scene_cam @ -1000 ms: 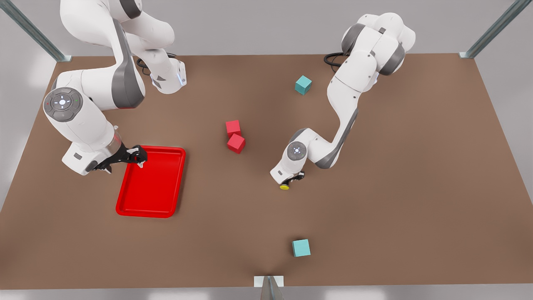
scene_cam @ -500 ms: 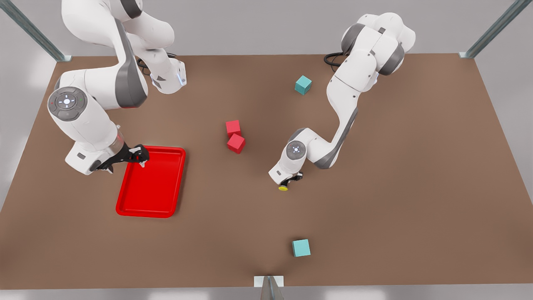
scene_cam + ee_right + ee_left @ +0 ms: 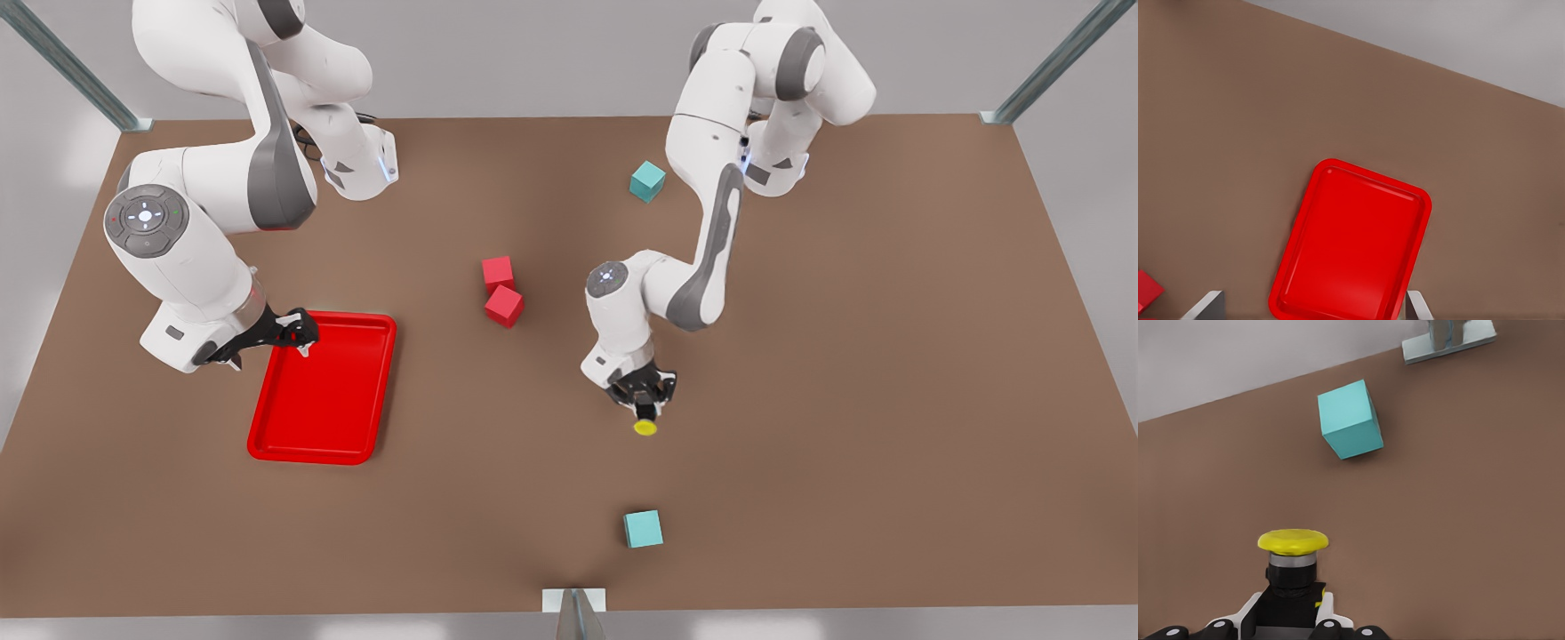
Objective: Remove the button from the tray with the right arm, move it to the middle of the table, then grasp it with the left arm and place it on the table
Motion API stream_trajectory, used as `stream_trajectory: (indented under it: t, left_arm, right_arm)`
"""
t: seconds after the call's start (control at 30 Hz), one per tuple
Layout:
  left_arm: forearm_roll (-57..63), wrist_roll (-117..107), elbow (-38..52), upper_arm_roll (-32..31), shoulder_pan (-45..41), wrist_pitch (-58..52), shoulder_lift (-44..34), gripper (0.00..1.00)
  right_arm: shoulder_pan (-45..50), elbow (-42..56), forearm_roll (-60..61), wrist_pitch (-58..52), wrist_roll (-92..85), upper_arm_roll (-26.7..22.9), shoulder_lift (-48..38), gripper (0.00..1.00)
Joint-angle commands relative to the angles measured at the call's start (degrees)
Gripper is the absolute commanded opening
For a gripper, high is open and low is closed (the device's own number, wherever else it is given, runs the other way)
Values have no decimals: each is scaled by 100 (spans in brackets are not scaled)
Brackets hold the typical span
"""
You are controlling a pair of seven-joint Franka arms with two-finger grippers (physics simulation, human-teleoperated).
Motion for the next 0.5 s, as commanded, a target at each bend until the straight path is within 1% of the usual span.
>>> stream_trajectory:
  t: [0.0, 0.03, 0.17, 0.23, 0.33, 0.4, 0.47]
  left_arm:
    - [903, -5035, -12, 208, -274, -706, 6, 49]
    - [1317, -5941, -12, 208, -353, -1066, 6, 49]
    - [2706, -8182, -21, 191, -485, -2279, 226, 49]
    - [2908, -9150, -30, 191, -494, -2385, 463, 49]
    - [3207, -9659, -21, 182, -556, -2737, 832, 49]
    - [3374, -10310, -21, 173, -547, -2675, 964, 49]
    - [3383, -10784, -21, 164, -538, -2350, 981, 49]
  right_arm:
    - [0, 3, 5, -2, -24, 1, -7, 100]
    - [0, 3, 5, -2, -24, 1, -7, 100]
    - [9, 3, 5, -2, -24, 1, -7, 100]
    - [9, 3, 5, -2, -24, 1, -7, 100]
    - [9, 3, 5, -11, -24, 1, -7, 100]
    - [9, 3, 5, -11, -24, 1, -7, 100]
    - [9, 3, -4, -11, -24, 1, -7, 100]
